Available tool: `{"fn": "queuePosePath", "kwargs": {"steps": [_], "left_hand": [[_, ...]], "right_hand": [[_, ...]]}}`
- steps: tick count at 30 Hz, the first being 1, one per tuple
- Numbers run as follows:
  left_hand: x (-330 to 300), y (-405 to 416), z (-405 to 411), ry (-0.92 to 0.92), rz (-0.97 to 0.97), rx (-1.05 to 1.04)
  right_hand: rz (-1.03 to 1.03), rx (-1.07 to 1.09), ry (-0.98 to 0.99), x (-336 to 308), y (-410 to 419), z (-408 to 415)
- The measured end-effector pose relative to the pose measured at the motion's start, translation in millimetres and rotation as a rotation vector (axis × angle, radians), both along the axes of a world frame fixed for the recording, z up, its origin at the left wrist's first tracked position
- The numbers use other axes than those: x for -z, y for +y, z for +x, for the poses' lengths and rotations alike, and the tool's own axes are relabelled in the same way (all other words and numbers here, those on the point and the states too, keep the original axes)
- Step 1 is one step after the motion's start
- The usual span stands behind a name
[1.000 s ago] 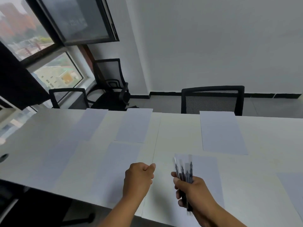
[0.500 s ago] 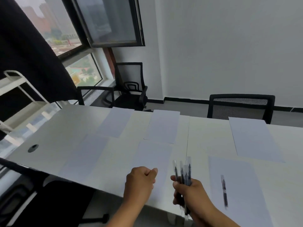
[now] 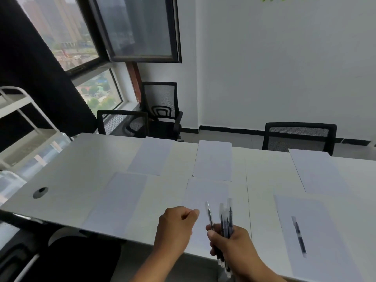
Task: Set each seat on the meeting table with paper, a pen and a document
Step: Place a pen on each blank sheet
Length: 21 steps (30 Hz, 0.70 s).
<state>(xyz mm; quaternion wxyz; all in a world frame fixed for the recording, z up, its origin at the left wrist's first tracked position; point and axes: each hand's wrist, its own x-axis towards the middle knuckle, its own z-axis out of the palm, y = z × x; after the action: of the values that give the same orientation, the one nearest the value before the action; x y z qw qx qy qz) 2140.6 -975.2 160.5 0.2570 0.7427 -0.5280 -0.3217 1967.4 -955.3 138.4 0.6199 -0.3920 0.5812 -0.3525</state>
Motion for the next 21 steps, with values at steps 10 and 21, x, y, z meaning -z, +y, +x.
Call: {"fn": "queuePosePath", "kwargs": {"steps": [10,21], "left_hand": [[6.3,-47.2,-3.1,0.132,0.027,0.094],[41.6,-131.8,-8.1,0.107,0.090,0.061]], "right_hand": [[0.051,0.063,-0.052,20.7,-42.2,18.6],[0.146,0.069,-0.140,45.6,-122.1,22.5]]}}
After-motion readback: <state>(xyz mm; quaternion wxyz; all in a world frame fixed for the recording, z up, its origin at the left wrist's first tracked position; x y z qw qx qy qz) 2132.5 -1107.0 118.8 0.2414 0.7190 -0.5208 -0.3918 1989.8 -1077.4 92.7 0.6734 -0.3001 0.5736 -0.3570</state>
